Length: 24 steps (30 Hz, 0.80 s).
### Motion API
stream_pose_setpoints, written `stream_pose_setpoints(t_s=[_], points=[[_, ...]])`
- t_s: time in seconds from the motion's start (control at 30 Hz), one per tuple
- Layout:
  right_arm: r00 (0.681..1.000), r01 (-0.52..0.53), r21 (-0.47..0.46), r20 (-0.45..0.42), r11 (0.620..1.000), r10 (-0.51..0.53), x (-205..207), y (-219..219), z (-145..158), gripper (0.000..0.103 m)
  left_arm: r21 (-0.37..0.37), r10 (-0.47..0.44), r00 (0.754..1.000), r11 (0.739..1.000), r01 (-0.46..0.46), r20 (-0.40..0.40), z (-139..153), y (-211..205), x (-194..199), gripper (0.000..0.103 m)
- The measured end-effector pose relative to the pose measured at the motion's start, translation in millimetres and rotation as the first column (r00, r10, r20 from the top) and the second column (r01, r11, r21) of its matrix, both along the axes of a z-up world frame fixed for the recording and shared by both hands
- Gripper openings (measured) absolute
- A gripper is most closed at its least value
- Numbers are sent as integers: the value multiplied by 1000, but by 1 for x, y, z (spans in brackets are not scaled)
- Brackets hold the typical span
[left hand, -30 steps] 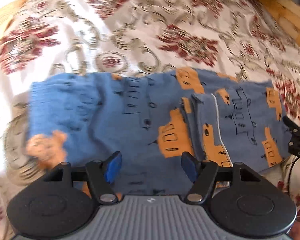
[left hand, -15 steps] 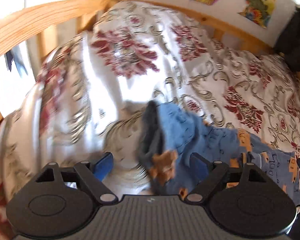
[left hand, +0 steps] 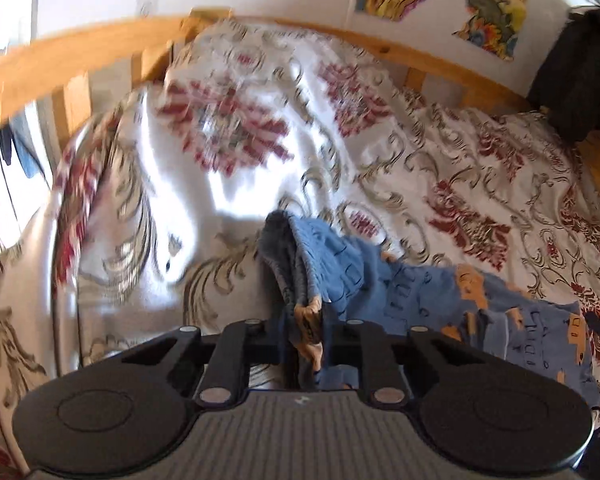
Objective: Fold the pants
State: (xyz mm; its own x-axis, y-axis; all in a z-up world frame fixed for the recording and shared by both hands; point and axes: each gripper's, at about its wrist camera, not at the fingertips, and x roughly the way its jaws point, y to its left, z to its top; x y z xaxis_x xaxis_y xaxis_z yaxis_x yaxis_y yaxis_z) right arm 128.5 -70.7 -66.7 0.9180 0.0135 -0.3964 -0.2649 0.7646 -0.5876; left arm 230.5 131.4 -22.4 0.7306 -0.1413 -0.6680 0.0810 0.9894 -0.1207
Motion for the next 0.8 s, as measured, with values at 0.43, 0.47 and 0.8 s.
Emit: stream_pose_setpoints(t_s=[0.43, 0.47, 0.8], points=[[912, 176, 756, -366, 630, 184, 77, -148, 100, 83, 384, -401, 900, 868, 314, 171, 20, -154, -63, 19], [903, 183, 772, -377, 608, 207, 80, -152, 101, 77, 394, -418, 893, 858, 329, 167, 19, -166, -66, 19], [843, 241, 813, -446, 530, 301, 78, -188, 78, 11, 513, -535, 832, 760, 399, 145, -8, -262, -89, 19]])
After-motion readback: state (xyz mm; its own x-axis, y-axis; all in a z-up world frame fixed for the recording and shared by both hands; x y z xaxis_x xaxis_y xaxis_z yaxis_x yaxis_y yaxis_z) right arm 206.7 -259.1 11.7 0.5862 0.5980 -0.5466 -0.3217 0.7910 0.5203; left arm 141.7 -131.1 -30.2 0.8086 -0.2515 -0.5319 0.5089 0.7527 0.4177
